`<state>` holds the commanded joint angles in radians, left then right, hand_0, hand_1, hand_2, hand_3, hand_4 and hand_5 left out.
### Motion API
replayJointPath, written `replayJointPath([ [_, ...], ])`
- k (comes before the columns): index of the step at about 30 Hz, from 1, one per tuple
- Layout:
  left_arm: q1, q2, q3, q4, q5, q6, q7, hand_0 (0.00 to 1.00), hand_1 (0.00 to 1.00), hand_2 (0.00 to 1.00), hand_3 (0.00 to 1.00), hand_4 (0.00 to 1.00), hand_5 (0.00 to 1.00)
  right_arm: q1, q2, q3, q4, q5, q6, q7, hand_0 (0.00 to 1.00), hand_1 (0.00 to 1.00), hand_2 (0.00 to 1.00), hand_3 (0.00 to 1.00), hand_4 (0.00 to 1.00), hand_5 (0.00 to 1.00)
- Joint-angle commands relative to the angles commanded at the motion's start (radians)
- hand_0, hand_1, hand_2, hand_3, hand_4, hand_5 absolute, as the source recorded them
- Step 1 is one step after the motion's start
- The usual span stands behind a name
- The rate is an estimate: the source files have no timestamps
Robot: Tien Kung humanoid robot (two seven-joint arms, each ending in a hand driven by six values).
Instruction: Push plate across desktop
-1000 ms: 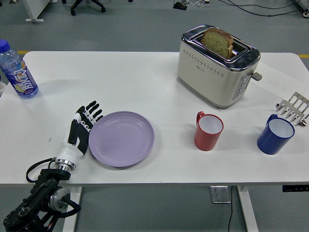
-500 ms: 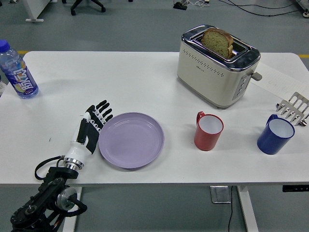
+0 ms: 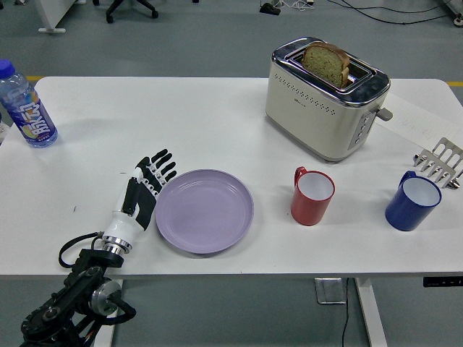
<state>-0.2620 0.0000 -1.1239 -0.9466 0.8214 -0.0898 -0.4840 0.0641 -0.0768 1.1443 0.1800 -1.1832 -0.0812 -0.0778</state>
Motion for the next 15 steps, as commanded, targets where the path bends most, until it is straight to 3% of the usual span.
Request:
replayJointPath([
  [15, -0.007, 0.0, 0.057, -0.008, -0.032, -0.001, -0.003, 0.835, 0.859, 0.874, 0.807, 0.474, 0.998, 0.002, 0.0, 0.001, 0.0, -0.004, 0.0, -0.001, 0.603, 0.544, 0.638, 0.618, 0.137, 0.362],
])
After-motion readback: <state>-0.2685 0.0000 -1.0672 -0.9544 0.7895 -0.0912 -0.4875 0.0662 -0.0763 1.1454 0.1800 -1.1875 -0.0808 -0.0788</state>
